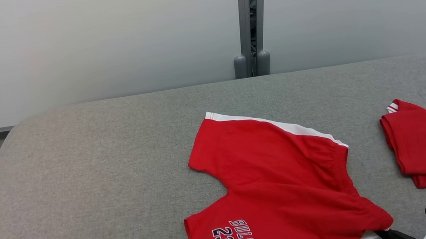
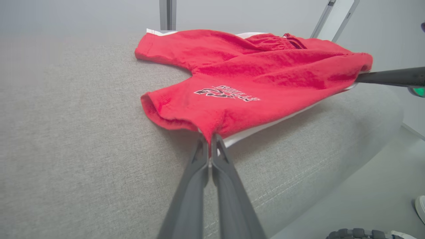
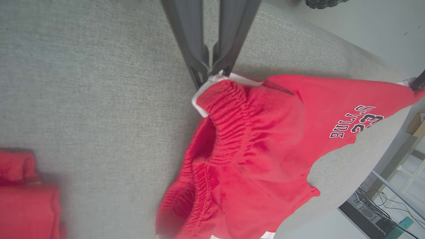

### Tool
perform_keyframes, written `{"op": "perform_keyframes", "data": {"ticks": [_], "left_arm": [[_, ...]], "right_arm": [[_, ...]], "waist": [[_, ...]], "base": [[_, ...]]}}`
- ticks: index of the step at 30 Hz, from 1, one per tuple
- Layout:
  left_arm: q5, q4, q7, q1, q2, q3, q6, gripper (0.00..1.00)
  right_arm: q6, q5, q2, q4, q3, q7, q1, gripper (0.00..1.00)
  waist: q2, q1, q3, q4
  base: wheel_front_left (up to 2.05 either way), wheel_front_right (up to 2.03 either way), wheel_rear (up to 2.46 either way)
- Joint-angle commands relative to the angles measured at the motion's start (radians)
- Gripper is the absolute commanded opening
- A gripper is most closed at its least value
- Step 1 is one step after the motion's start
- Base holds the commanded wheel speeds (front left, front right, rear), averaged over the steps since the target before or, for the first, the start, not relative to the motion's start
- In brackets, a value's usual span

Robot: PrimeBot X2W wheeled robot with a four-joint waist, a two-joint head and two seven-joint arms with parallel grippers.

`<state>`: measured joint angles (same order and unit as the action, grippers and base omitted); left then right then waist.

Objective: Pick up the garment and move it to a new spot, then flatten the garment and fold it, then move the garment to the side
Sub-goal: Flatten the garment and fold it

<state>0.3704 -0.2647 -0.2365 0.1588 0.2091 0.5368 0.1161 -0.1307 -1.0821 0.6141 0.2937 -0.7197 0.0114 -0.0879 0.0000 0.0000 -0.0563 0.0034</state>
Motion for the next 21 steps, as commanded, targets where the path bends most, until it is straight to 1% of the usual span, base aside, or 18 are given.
{"op": "perform_keyframes", "data": {"ticks": [1,7,12,17,21], "left_arm": [[0.002,0.008,0.005,-0.007,0.006,-0.005,-0.004,0.00],[0.015,0.058,0.035,-0.082,0.018,-0.044,-0.027,0.00],[0.034,0.074,0.055,-0.190,-0.002,-0.076,-0.033,0.00],[0.033,0.028,0.064,-0.321,-0.033,-0.091,-0.040,0.00],[0.034,-0.047,0.059,-0.435,-0.063,-0.100,-0.042,0.00]], "right_arm": [[0.000,-0.004,0.009,-0.004,0.001,-0.004,0.006,0.00],[0.000,-0.001,0.004,-0.030,0.015,-0.017,-0.038,0.00],[0.000,0.001,-0.019,-0.024,0.047,-0.002,-0.076,0.00],[0.000,0.025,-0.051,0.002,0.065,0.003,-0.131,0.00],[0.000,0.047,-0.093,0.037,0.080,0.014,-0.191,0.00]], "waist": [[0.0000,0.0000,0.001,-0.002],[0.0000,0.0000,0.019,-0.025],[0.0000,0.0000,0.044,-0.039],[0.0000,0.0000,0.080,-0.052],[0.0000,0.0000,0.119,-0.063]], "base": [[0.00,0.00,0.00],[0.00,0.00,0.00],[0.00,0.00,0.00],[0.00,0.00,0.00],[0.00,0.00,0.00]]}}
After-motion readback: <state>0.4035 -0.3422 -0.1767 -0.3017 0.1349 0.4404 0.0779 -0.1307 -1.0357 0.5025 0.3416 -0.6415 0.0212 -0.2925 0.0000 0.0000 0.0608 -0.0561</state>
